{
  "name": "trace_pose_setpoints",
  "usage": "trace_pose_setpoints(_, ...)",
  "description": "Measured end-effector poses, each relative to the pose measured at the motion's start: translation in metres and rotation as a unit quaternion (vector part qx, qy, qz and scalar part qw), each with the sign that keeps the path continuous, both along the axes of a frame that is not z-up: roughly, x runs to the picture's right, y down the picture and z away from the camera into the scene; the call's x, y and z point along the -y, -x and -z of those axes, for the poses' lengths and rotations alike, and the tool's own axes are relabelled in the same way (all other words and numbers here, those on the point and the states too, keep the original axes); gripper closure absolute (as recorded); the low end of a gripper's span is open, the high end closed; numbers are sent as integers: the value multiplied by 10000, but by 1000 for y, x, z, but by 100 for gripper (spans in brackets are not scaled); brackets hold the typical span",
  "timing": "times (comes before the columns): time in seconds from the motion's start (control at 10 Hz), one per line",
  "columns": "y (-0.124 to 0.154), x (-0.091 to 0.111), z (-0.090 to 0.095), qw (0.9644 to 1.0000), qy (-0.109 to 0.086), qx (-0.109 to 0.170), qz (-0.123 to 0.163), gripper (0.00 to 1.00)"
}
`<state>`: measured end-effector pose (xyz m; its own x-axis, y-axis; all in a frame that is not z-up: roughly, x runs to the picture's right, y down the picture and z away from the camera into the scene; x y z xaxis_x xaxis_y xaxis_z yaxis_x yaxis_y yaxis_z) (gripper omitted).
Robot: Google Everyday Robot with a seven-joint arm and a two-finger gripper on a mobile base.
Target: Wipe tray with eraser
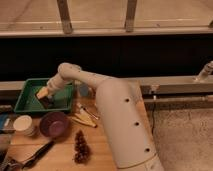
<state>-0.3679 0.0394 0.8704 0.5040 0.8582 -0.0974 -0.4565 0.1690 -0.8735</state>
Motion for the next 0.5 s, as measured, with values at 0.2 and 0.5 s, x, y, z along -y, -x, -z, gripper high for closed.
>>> trace_pose_setpoints(0.2,-12,-9,11,9997,1,-221,83,100)
trace_pose_setpoints(0.5,-40,1,2,9980,-30,-603,202,100)
